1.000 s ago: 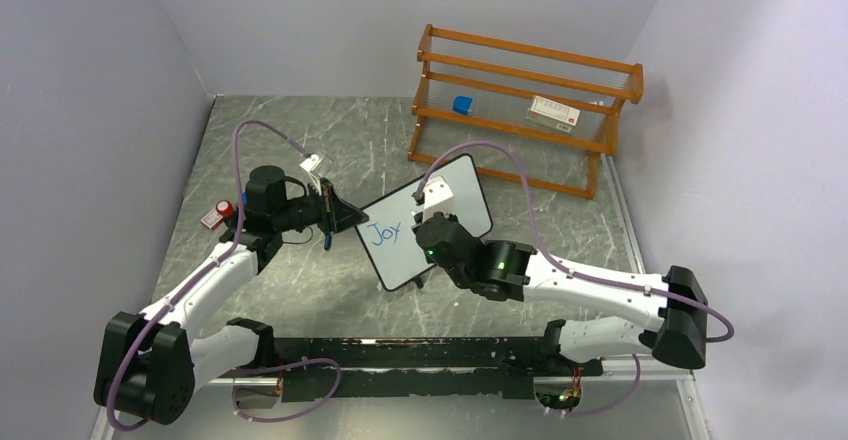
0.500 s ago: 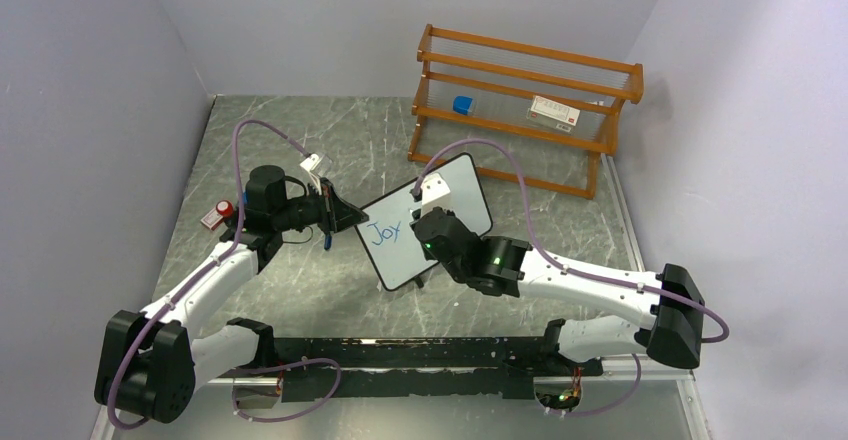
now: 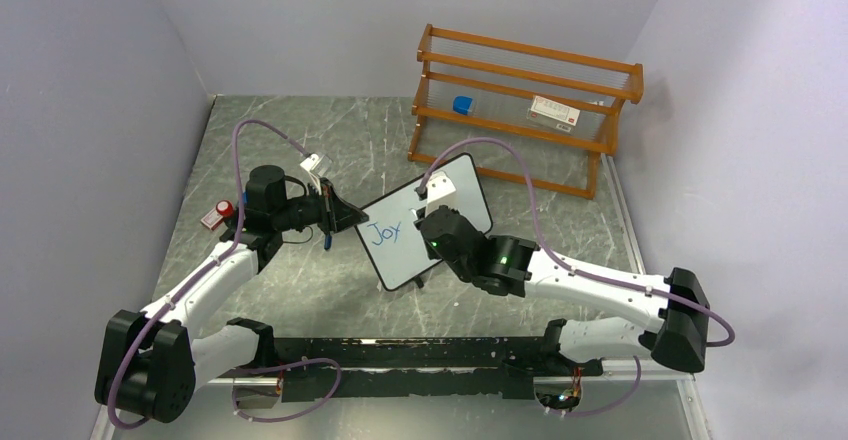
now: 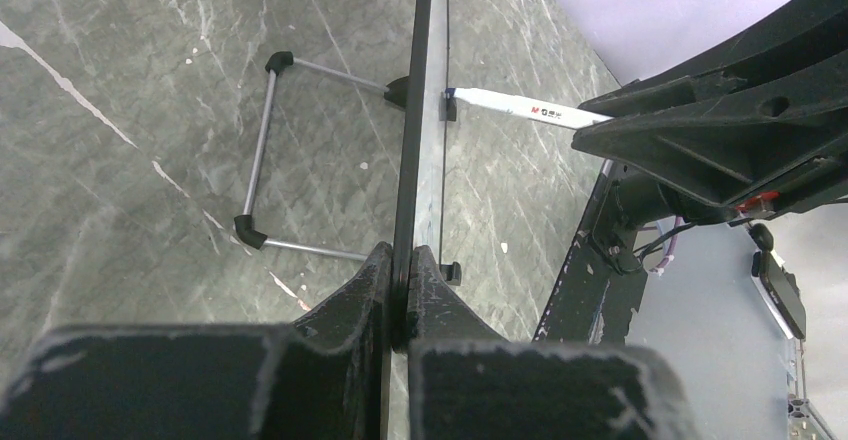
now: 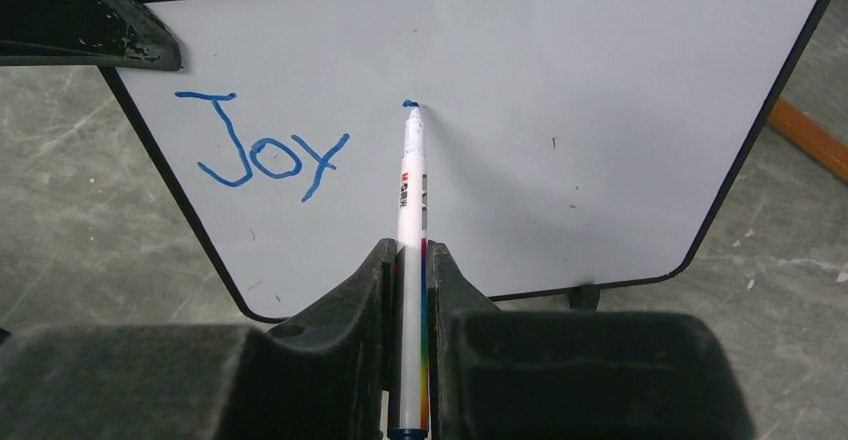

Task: Write a sentence on the whiteboard

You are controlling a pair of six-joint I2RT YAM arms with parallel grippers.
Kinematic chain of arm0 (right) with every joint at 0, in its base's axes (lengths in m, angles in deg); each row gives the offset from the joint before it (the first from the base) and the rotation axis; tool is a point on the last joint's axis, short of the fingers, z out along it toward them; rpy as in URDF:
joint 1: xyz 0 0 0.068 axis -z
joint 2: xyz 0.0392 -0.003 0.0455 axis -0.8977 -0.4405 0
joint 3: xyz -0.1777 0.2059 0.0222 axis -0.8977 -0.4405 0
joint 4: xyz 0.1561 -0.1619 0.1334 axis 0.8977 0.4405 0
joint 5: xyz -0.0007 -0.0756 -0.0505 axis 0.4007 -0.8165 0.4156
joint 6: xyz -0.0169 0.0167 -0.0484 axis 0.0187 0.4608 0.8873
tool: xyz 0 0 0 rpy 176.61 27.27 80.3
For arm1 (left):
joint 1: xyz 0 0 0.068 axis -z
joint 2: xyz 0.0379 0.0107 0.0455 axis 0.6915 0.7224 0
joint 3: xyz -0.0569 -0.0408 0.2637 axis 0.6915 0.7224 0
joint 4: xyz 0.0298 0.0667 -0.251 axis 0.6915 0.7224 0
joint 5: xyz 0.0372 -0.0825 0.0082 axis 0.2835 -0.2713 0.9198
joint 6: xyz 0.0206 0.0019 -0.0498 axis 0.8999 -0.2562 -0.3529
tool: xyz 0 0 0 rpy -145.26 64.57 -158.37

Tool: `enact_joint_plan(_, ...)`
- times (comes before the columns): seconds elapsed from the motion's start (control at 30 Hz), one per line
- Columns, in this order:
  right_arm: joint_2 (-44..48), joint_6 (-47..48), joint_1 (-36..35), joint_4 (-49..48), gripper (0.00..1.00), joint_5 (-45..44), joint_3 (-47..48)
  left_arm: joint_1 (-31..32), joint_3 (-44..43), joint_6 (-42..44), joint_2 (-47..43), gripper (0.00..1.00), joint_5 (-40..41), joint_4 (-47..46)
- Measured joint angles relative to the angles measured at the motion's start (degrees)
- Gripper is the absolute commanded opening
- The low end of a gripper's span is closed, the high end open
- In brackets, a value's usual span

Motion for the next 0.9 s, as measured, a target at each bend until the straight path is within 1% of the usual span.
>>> enact_joint_plan(0.9, -0.76, -0.92, 0.07, 0.66, 0.00, 1.16, -0.87, -0.11, 0.00, 0.00, 0.09, 0.05, -0.02, 0.00)
